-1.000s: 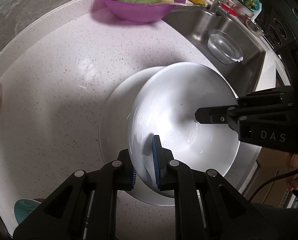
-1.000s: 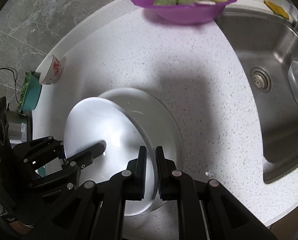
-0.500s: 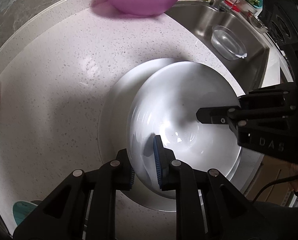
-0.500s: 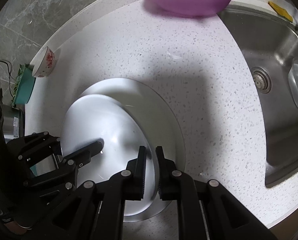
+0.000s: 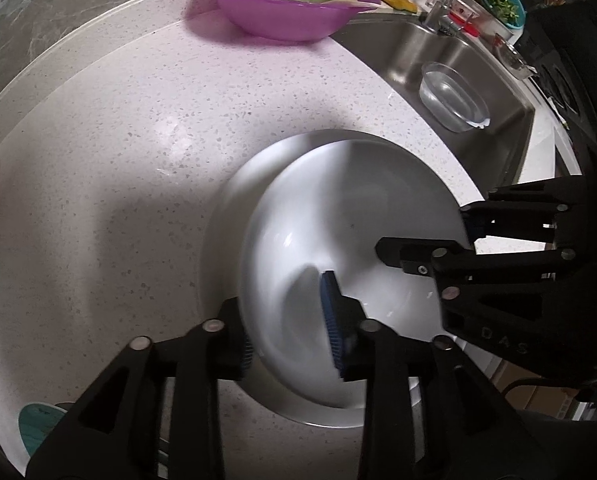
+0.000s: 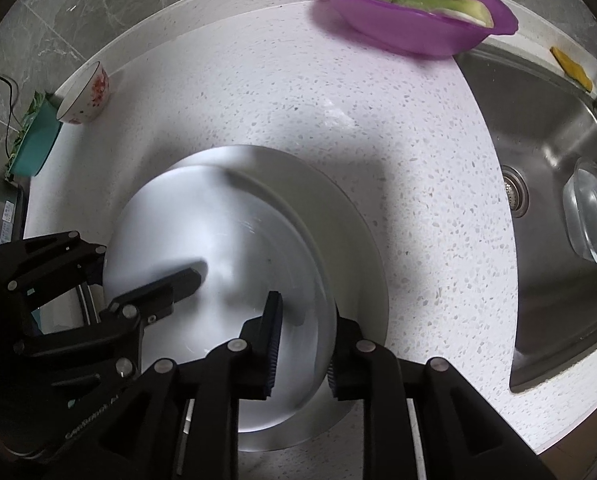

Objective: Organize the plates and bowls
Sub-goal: 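Lower the smaller bowl into the large white bowl and open both grippers, then move both grippers to the red-floral white bowl by the wall, then close both grippers on the rim of the red-floral white bowl, then lift the floral bowl with both grippers and carry it over the stack, then lower the floral bowl into the nested bowls and open both grippers, then move both grippers to the plate stack and grip its rim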

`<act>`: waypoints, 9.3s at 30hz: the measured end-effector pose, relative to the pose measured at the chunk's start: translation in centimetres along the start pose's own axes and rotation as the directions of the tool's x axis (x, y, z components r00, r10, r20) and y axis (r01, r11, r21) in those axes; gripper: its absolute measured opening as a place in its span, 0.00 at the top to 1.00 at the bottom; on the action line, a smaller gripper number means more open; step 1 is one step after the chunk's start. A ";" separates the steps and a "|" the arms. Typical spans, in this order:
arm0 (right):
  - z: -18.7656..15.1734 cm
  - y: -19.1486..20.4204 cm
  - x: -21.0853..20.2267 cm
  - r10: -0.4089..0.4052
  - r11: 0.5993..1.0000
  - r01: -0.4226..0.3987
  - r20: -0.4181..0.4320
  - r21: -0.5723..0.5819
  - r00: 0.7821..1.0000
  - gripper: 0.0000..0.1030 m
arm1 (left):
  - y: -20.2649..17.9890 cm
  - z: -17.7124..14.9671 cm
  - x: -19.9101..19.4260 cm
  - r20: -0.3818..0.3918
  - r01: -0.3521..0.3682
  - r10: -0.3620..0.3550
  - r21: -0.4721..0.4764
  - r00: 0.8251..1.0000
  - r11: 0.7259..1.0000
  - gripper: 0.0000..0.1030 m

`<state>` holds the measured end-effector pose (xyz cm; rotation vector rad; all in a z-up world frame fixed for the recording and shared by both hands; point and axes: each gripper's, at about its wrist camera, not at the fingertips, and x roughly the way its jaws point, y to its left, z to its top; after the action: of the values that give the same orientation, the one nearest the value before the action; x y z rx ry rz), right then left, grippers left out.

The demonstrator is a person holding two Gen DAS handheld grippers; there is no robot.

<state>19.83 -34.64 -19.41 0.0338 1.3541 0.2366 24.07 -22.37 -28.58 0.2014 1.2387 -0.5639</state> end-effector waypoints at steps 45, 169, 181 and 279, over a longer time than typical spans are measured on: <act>6.4 2.2 -9.6 0.186 0.982 -0.190 0.221 -0.005 0.957 0.00 | 12.0 -2.6 -14.9 0.275 0.147 -0.078 -0.243 0.958 0.959 0.00; 1.1 0.6 -3.9 0.096 0.994 -0.093 0.053 -0.063 0.994 0.86 | -3.0 -0.9 -2.7 0.023 -0.066 0.068 -0.078 0.997 0.995 0.88; 1.4 2.4 -3.7 -0.022 0.986 0.036 0.086 -0.163 0.996 0.85 | -2.2 -1.8 -2.9 0.068 -0.043 0.050 -0.104 0.996 0.994 0.85; -1.7 -5.9 -2.9 0.243 0.970 -0.243 0.038 -0.004 0.969 0.35 | 8.3 -2.8 -2.6 -0.090 -0.023 0.007 -0.171 0.996 0.985 0.02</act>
<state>18.50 -41.09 -17.91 0.2050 1.3113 0.4398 25.37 -13.37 -28.38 0.0911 1.3645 -0.4356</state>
